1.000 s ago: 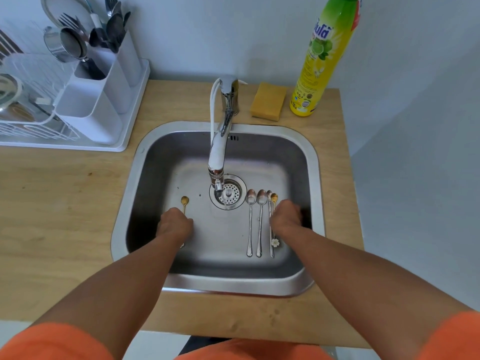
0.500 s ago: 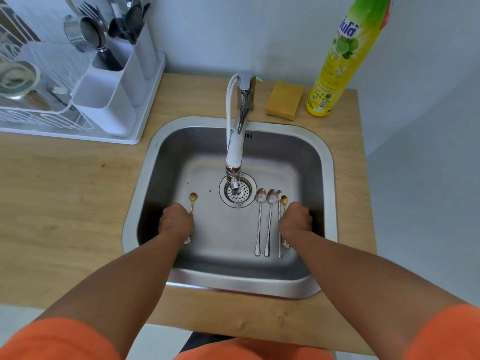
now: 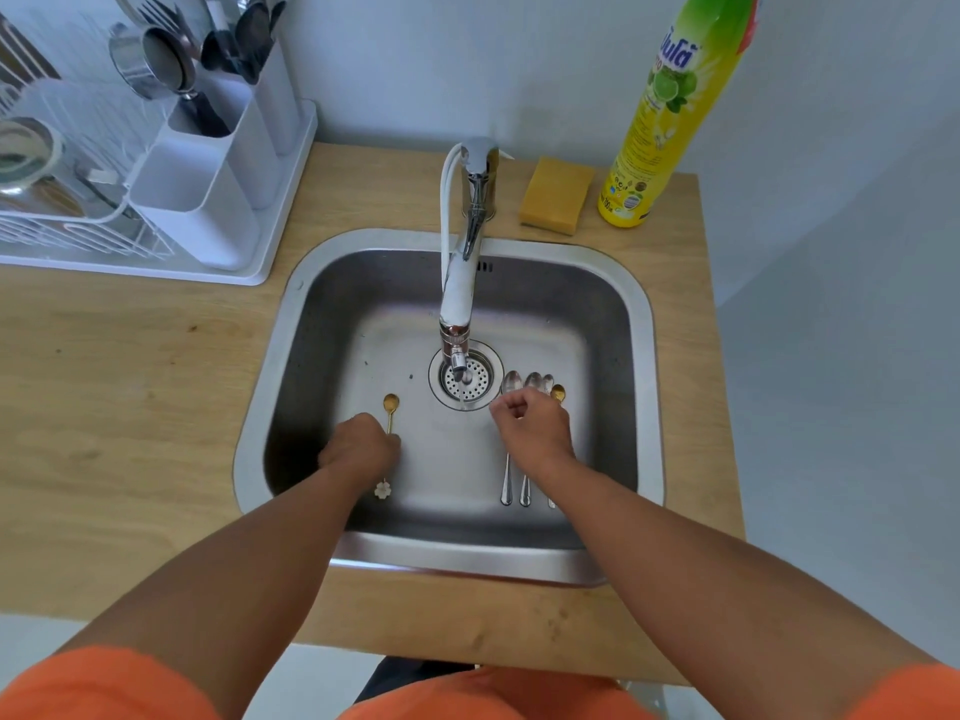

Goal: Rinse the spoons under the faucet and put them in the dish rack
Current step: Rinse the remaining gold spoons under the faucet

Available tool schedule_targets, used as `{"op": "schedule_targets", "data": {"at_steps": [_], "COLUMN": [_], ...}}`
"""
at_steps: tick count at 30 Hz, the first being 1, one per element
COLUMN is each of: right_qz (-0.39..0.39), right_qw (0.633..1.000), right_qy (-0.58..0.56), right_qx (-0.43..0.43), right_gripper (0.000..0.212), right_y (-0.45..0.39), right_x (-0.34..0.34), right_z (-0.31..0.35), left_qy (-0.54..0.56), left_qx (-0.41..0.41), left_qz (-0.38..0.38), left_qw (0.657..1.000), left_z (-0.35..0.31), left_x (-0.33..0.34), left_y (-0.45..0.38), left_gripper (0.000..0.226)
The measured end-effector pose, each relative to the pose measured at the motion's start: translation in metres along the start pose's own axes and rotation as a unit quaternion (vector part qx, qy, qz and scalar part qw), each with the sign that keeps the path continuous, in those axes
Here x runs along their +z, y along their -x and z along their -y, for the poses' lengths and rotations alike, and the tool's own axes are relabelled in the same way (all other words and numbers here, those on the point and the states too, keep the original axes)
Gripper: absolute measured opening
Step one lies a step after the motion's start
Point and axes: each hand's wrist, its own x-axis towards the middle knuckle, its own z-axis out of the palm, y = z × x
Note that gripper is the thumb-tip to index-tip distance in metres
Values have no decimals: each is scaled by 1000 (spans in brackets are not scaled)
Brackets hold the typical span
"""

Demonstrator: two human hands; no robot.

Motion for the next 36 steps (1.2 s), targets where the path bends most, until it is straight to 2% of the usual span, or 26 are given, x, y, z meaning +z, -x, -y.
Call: {"op": "schedule_targets", "data": {"at_steps": [4,8,14,19,22,25,27,30,33,36], "right_qz": [62,128,195,208,207,198,201,213,222,229], "right_qw": [998,990,973,970,974,979,978,974,971,969], "right_qy": [-12,-48,-92,-95,-72,-45,-32,-4,17,18], "right_qx": [15,41,77,86,58,-2,-37,-72,-82,-88], "right_gripper": [11,15,14,12,14,13,12,13,15,14], "right_y": [1,-1,-8,-11,-12,-12,-12,-10,-8,-7], "right_x": [5,9,8,9,4,-1,-4,-6,-5,-4], "right_z": [-3,3,26,30,24,17,15,15,17,19], "left_qy": [103,175,135,111,111,88,116,182,233,257], "left_qx": [26,68,175,204,211,234,269,283,281,275], "left_qz": [82,100,71,58,42,-41,-58,-27,-7,-21], "left_qw": [991,977,973,971,970,967,954,941,931,926], "left_z": [-7,-19,-34,-41,-38,-33,-34,-43,-52,-57], "left_x": [1,-8,-19,-9,-10,-22,-29,-39,-40,-38], "left_y": [8,21,39,48,44,38,33,34,38,42], "left_gripper": [27,33,42,49,28,7,15,19,13,5]}}
